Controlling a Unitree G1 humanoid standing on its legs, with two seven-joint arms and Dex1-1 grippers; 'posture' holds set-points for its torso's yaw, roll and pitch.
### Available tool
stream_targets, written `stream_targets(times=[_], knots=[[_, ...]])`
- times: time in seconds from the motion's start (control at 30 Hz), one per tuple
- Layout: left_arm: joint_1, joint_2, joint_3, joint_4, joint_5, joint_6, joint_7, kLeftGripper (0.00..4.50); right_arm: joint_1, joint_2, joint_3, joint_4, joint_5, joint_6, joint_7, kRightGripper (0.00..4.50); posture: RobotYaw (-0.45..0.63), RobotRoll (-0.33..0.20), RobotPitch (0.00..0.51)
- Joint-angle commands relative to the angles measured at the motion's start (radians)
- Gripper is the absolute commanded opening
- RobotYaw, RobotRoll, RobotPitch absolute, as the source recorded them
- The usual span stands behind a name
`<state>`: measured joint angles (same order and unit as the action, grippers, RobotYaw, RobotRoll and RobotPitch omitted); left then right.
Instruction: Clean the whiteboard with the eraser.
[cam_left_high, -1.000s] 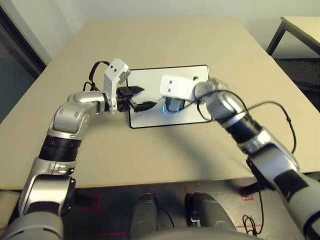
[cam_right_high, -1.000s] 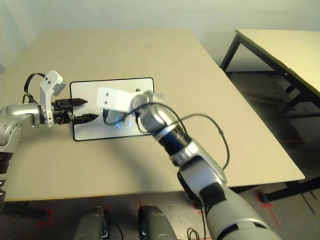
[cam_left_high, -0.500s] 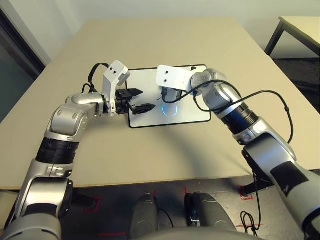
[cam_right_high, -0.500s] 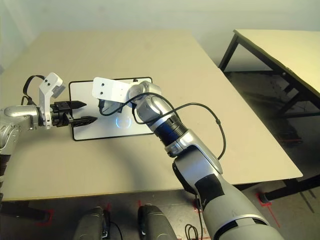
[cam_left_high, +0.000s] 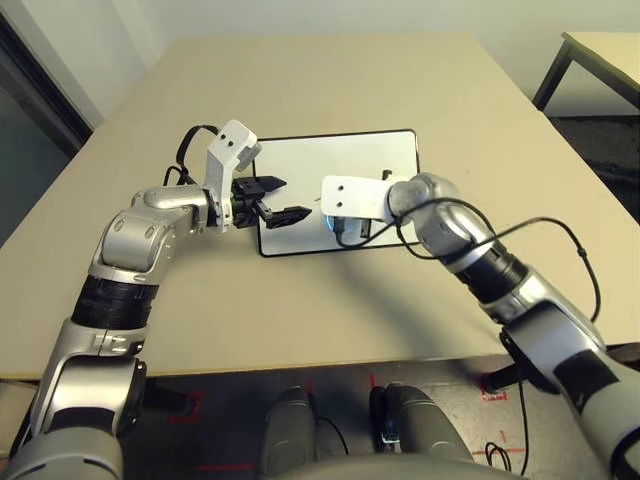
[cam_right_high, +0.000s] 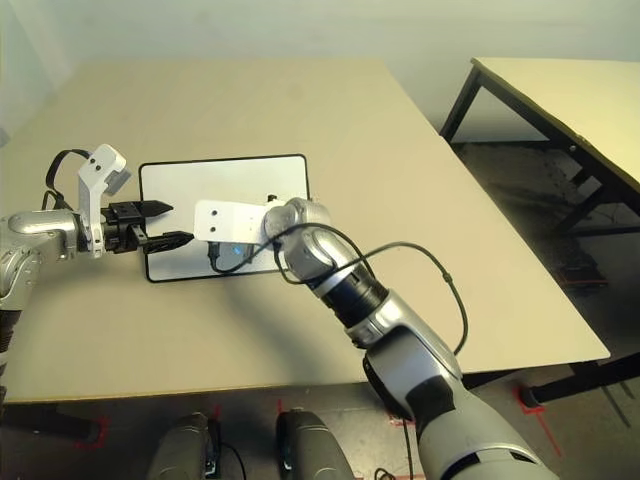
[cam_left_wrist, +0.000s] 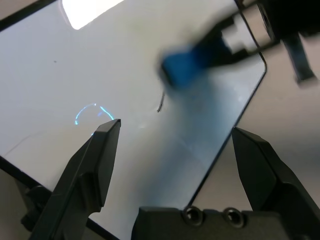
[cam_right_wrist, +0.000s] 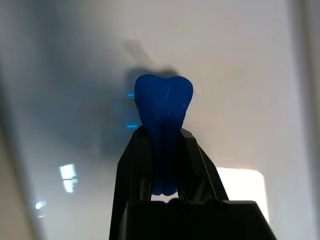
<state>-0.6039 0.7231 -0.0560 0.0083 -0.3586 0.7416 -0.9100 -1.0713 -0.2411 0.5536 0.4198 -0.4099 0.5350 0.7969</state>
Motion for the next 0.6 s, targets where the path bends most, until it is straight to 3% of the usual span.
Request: stream_targets(times=[0.03,0.33,0.43,0.6], knots=[[-0.002,-0.002,-0.006,0.011,0.006,-0.002,-0.006,4.5,-0.014,0.008,-0.026,0.069,0.002,-0.021,-0.028,0.58,0.01,0.0,0.079],[0.003,-0.001,-0.002,0.008,0.005,-0.002,-0.008,4.5,0.182,-0.06,0.074,-0.218,-0.043,0.075,0.102,0.58,0.01,0.0,0.083],[0.002,0.0,-0.002,0.011,0.005,-0.002,-0.009,4.5,0.156,-0.056,0.06,-0.187,-0.043,0.071,0.095,0.58,0.01,0.0,0.083],[0.003,-0.002,-0.004,0.013,0.006,-0.004,-0.01,4.5,0.019,-0.004,-0.008,0.021,-0.021,0.008,0.001,0.58,0.01,0.0,0.084]])
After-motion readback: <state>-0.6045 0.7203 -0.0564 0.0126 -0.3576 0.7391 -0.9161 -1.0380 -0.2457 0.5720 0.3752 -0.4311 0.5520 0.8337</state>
